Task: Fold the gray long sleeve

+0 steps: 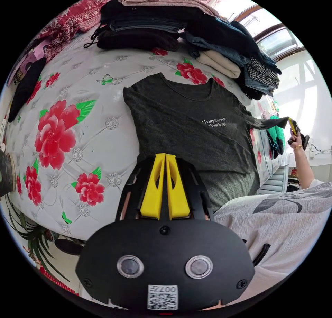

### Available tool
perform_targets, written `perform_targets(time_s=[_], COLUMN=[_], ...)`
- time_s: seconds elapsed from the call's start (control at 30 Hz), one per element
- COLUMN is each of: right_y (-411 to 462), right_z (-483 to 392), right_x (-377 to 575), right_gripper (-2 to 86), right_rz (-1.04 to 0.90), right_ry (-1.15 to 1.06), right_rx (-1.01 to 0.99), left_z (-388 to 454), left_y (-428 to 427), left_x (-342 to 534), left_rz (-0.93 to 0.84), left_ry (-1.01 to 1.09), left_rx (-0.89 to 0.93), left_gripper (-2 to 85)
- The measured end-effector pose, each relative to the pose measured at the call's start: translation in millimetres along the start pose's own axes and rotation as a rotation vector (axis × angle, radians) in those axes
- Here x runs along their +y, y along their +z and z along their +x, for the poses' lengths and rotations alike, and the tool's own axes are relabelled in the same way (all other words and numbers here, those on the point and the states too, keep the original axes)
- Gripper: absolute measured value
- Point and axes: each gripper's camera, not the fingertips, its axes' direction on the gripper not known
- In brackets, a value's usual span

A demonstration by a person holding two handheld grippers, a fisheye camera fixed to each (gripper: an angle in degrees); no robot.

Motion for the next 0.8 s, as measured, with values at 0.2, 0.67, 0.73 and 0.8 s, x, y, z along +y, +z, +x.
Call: perform_targets(time_s=[0.2,0.67,0.73,0.8], right_y=[26.3,173.2,177.7,191.3], right_z=[-241.2,-392.3,-383.2,-367.7], right_x=[32.7,334.7,331.4,316.2], right_gripper=[-0.2,2.6,2.8,3.0], right_rz=[-0.217,-0.928,-0.895,-0.868], right_ry=[-0.786,-0.999,-0.982,-0.921], right_rx=[-0.506,-0.365,-0.254,-0.110], left_z=[-12.4,-85.8,-88.8,-80.8], left_y=[-24.9,-30.6,-30.9,-30.0], left_x=[11.1,85.2,86.3,81.6], left_rz=[0.111,0.086,0.082,0.074], left_ry=[0.031,-0.074,-0.050,0.044], left_rx=[0.066,0.124,0.135,0.146], left_gripper=[-0.9,4.9,6.4,8.6])
